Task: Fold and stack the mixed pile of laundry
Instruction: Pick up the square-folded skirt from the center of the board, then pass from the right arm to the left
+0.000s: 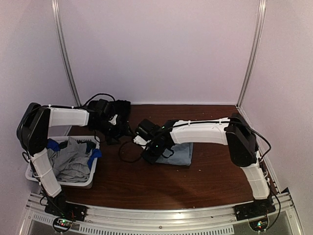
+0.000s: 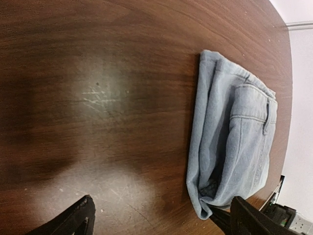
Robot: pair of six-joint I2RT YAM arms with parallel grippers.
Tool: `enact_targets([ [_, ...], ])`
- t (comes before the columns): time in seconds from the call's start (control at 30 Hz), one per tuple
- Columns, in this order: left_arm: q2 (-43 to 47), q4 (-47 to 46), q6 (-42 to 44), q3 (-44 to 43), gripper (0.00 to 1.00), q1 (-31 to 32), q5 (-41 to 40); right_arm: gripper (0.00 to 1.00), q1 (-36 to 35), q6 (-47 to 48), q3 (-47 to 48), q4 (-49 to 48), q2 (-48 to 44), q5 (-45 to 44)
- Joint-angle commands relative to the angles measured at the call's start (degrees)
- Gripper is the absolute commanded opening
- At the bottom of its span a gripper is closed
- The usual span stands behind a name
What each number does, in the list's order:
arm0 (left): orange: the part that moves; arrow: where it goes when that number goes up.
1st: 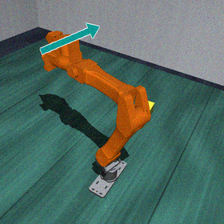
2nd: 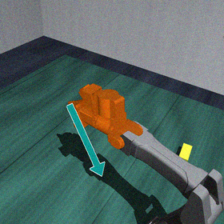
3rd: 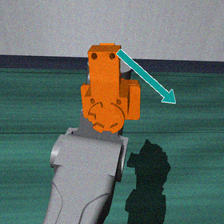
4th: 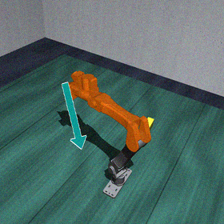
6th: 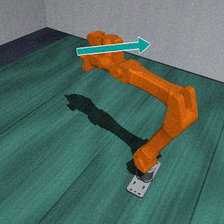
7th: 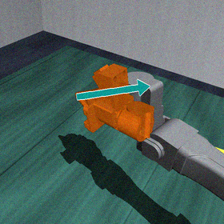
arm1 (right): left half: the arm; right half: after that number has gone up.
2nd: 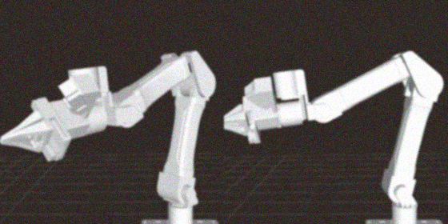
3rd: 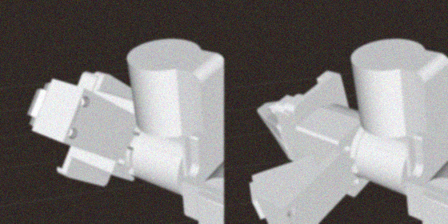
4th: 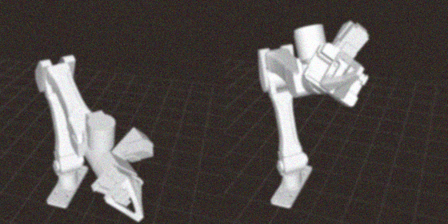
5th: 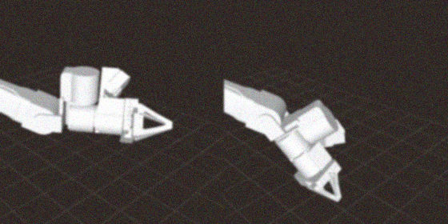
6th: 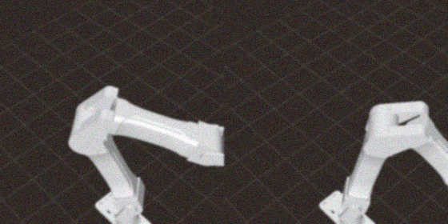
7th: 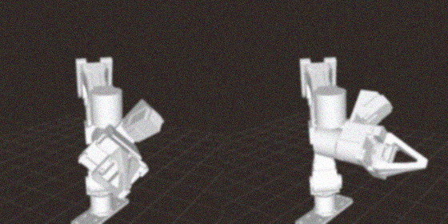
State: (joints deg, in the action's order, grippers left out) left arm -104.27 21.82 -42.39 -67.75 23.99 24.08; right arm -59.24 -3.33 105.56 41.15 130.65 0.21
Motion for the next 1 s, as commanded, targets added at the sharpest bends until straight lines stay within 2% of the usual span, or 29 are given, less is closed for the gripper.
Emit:
enact_targets([
  [0.0, 0.29, -9.53, -3.44, 2.75, 0.98, 2.36, 6.12, 0.00, 4.93, -2.80, -3.68, -10.50, -6.76, 9.62],
  [0.2, -0.53, -21.15, -13.20, 4.45, 0.98, 4.57, 7.03, 0.00, 6.68, -2.41, -10.44, -15.95, -10.30, 14.44],
  [0.4, -5.75, -31.82, -21.79, 2.29, 0.98, 6.92, 9.45, 0.00, 6.77, -2.20, -13.03, -18.72, -11.95, 16.23],
  [0.57, -10.34, -30.70, -23.30, -2.07, 0.98, 10.88, 10.87, 0.00, 6.83, -1.60, -12.00, -18.12, -11.56, 16.10],
  [0.67, -10.99, -32.69, -26.35, -0.43, 0.98, 11.51, 10.51, 0.00, 6.85, -0.63, -11.64, -16.88, -11.13, 15.77],
  [0.73, -11.24, -30.46, -26.16, -0.40, 0.98, 11.60, 10.32, 0.00, 6.82, -0.14, -11.87, -16.24, -11.20, 15.19],
  [0.83, -10.99, -32.45, -26.77, 1.64, 0.98, 11.92, 11.29, 0.00, 6.79, 0.89, -13.90, -18.28, -13.04, 15.46],
  [0.97, -13.68, -34.26, -24.17, -0.43, 0.98, 12.31, 15.03, 0.00, 6.78, 2.49, -14.94, -19.25, -14.05, 18.48],
])
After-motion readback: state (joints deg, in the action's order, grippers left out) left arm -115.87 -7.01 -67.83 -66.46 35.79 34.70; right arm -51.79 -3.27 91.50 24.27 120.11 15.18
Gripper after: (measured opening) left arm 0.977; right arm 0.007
